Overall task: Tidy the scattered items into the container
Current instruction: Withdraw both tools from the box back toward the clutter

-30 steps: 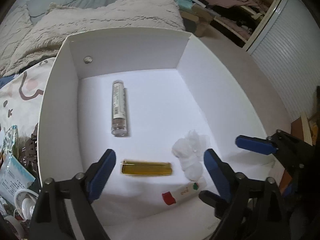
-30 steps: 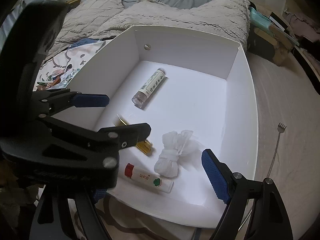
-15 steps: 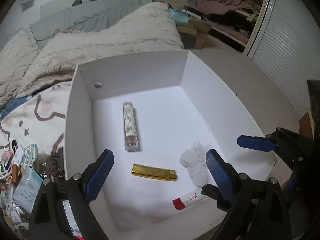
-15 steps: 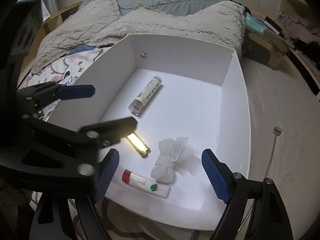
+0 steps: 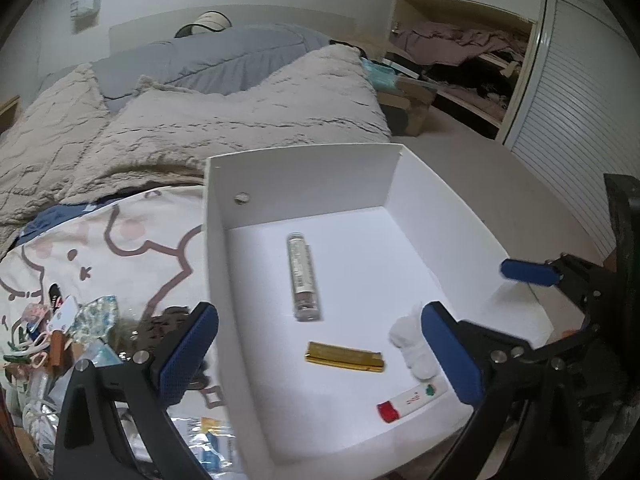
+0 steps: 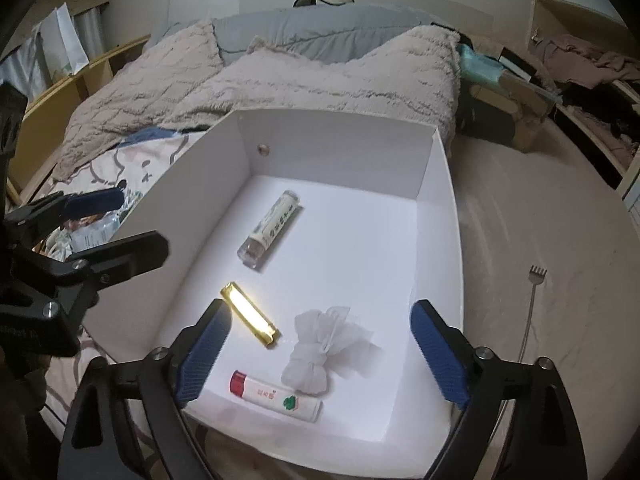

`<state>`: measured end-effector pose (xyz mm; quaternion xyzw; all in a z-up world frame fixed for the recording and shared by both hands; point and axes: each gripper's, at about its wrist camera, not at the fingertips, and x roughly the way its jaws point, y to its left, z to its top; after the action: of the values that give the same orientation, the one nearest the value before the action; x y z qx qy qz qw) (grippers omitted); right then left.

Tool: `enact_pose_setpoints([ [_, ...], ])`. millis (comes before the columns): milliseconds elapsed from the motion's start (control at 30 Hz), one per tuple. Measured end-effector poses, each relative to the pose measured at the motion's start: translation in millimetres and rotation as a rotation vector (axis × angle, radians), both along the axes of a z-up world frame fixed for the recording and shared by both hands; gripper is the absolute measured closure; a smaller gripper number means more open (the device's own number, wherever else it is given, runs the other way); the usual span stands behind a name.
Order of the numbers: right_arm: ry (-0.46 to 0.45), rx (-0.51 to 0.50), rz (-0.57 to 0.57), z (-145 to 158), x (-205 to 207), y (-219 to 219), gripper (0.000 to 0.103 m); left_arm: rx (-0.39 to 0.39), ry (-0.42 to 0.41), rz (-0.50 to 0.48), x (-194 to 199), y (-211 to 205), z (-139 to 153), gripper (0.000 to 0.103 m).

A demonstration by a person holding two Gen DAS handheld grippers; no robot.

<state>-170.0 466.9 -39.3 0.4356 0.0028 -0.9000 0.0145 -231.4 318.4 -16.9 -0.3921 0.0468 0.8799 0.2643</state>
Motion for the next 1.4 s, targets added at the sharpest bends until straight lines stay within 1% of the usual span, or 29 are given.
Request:
enact_pose_setpoints([
  [67,0.026,0.029,-0.018,3,0,-1,0.0,-0.005,0.018,0.011,0,-8,1,0.001],
  [100,0.041,0.039,-0.029,4,0,-1,0.0,-0.01,0.029,0.017,1,-12,1,0.001],
  [200,0.056,0.029,-0.062,6,0,3,0.0,-0.013,0.051,0.029,1,-22,3,0.001],
  [300,0.066,0.025,-0.084,8,-1,5,0.0,0.009,0.059,0.046,0,-35,4,0.0],
  [400,0.085,0.045,-0.093,13,0,5,0.0,0.016,0.077,0.054,1,-48,6,0.0],
  [600,0.131,0.053,-0.113,23,6,2,0.0,-0.003,0.13,0.078,5,-75,15,0.0],
  [700,0.16,0.073,-0.134,27,10,-5,0.0,0.008,0.149,0.095,7,-93,19,0.0],
  [800,0.191,0.1,-0.134,34,17,-22,0.0,0.012,0.164,0.12,12,-115,24,0.0],
  [1033,0.243,0.055,-0.096,50,33,-63,0.0,-0.037,0.217,0.164,30,-164,34,0.0],
  [1267,0.298,0.065,-0.057,61,41,-105,0.0,-0.043,0.274,0.214,54,-225,55,0.0],
  [1400,0.314,0.041,-0.032,64,47,-127,0.0,-0.059,0.312,0.244,67,-258,64,0.0],
])
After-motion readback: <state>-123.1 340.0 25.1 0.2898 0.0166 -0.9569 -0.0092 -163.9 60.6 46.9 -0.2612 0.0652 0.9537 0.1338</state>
